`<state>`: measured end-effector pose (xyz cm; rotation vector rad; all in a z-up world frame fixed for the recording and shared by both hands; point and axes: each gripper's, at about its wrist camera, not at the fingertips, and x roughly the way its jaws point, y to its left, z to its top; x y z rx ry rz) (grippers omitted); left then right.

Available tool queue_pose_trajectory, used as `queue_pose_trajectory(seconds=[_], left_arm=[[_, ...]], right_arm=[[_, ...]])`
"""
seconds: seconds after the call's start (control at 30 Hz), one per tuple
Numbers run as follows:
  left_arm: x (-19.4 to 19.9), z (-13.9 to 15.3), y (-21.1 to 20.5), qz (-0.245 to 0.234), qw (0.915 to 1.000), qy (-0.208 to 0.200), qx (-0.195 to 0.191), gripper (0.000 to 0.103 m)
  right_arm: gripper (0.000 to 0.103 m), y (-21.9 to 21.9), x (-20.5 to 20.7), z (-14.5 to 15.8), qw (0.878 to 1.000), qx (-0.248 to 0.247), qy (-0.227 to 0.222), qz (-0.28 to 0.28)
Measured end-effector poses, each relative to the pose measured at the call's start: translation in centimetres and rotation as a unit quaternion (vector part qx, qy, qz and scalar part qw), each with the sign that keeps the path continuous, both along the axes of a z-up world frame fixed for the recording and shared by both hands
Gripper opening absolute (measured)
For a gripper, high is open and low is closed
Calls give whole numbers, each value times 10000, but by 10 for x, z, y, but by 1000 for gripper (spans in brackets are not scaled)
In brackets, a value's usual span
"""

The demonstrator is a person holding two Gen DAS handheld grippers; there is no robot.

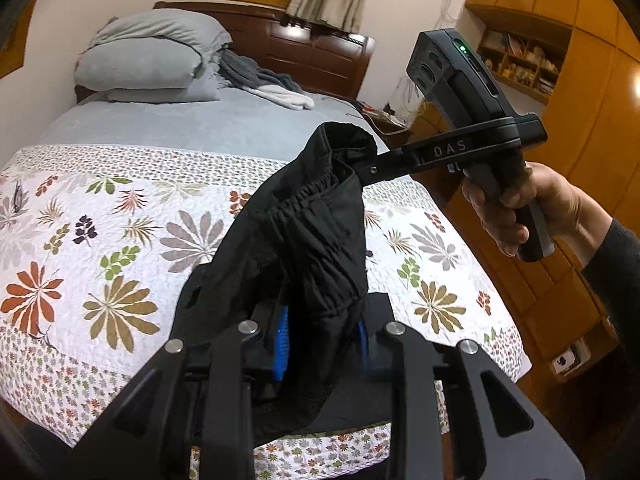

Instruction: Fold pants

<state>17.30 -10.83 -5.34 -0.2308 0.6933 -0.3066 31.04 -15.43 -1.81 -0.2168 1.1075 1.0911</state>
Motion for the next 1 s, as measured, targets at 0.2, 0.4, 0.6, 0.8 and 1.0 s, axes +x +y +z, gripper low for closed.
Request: queue_pose_trajectory(seconds=[0.2, 0.4, 0.6, 0.8, 1.0], left_arm=[[3, -15, -20, -243, 9996, 72, 77, 24], [9, -29, -35, -446, 9988, 189, 106, 24], [14, -41, -48, -583, 9978, 302, 121, 24], [17, -53, -61, -733, 9964, 404, 158, 24], [19, -66, -74, -894, 9945, 506, 202, 24]], right_arm=[[22, -24, -2, -16, 9998, -18, 61, -209], [22, -43, 0, -32, 9991, -37, 153, -381], [22, -56, 1, -45, 9986, -20, 216, -487], [22, -72, 0, -60, 9978, -46, 259, -615], [22, -85, -3, -71, 9970, -86, 272, -725]])
